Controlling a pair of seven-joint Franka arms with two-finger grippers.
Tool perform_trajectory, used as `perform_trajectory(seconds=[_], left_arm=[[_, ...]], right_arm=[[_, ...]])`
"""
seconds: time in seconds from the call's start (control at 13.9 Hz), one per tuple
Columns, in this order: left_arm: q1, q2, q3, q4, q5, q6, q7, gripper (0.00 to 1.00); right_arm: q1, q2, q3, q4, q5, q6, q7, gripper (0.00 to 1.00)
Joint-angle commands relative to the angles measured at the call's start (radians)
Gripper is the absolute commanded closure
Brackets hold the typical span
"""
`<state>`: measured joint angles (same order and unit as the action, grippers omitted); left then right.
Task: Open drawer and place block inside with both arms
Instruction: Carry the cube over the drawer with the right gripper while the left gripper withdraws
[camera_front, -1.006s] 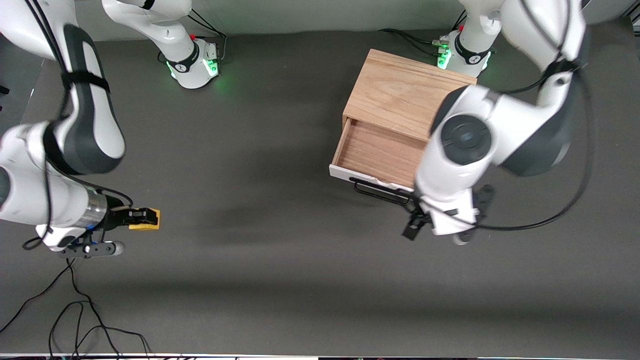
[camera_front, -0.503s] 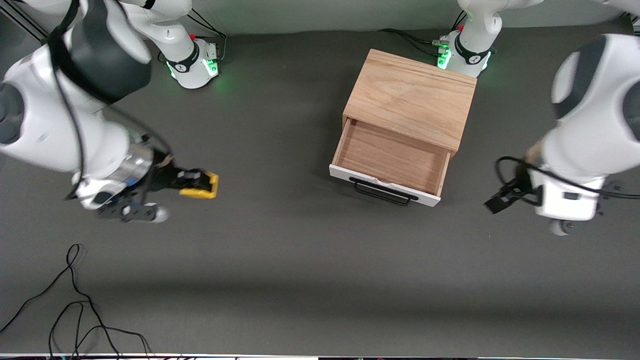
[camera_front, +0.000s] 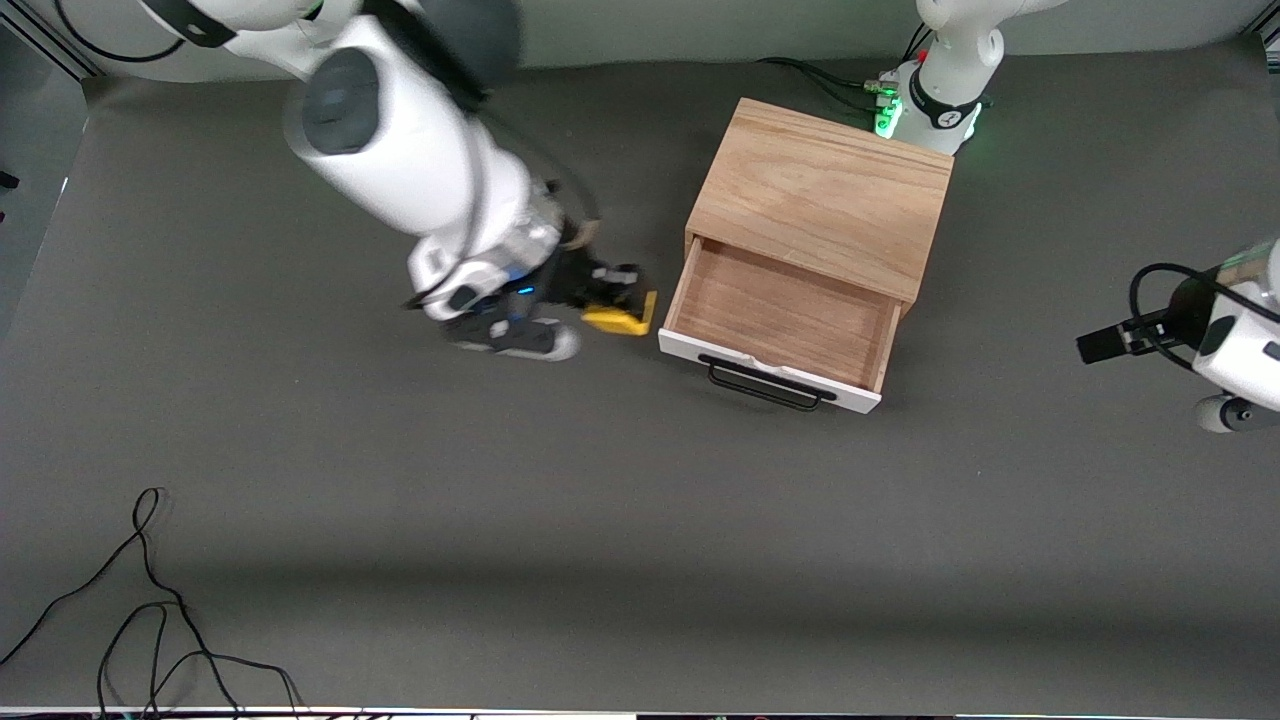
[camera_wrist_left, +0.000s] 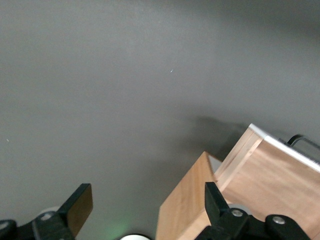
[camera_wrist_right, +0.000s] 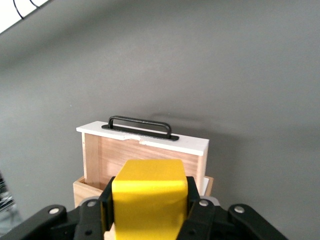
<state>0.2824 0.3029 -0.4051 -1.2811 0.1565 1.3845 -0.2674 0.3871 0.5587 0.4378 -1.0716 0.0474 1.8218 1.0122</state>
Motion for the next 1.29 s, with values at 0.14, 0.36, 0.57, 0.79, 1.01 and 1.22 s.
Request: perform_trajectory(seconds=[0.14,0.36,0.57,0.79,1.01,1.22], left_arm=[[0.061,-0.161,0.002,-0.226,-0.022,0.126,0.16,0.0],[0.067,-0.211,0.005,-0.288,-0.073,0.168,0.162,0.0],[0.078,-0.223,0.003,-0.316,-0.086,0.2,0.166,0.0],[0.08,-0.258,0.005,-0.382,-0.086,0.266,0.2,0.0],[0.083,-0.261,0.025,-0.382,-0.091,0.271,0.224,0.0],[0.081,-0.261,0.026,-0.371,-0.095,0.265,0.226,0.0]], right_arm=[[0.159,0.118,-0.005,0.05,-0.156,0.042,0.072,0.59],[0.219,0.2,-0.005,0.048,-0.26,0.094,0.17,0.59],[0.262,0.274,-0.007,0.048,-0.332,0.154,0.242,0.59],[0.279,0.322,-0.007,0.047,-0.368,0.169,0.272,0.59],[0.294,0.339,-0.007,0.047,-0.366,0.189,0.341,0.59],[0.305,0.34,-0.008,0.007,-0.374,0.192,0.361,0.59]])
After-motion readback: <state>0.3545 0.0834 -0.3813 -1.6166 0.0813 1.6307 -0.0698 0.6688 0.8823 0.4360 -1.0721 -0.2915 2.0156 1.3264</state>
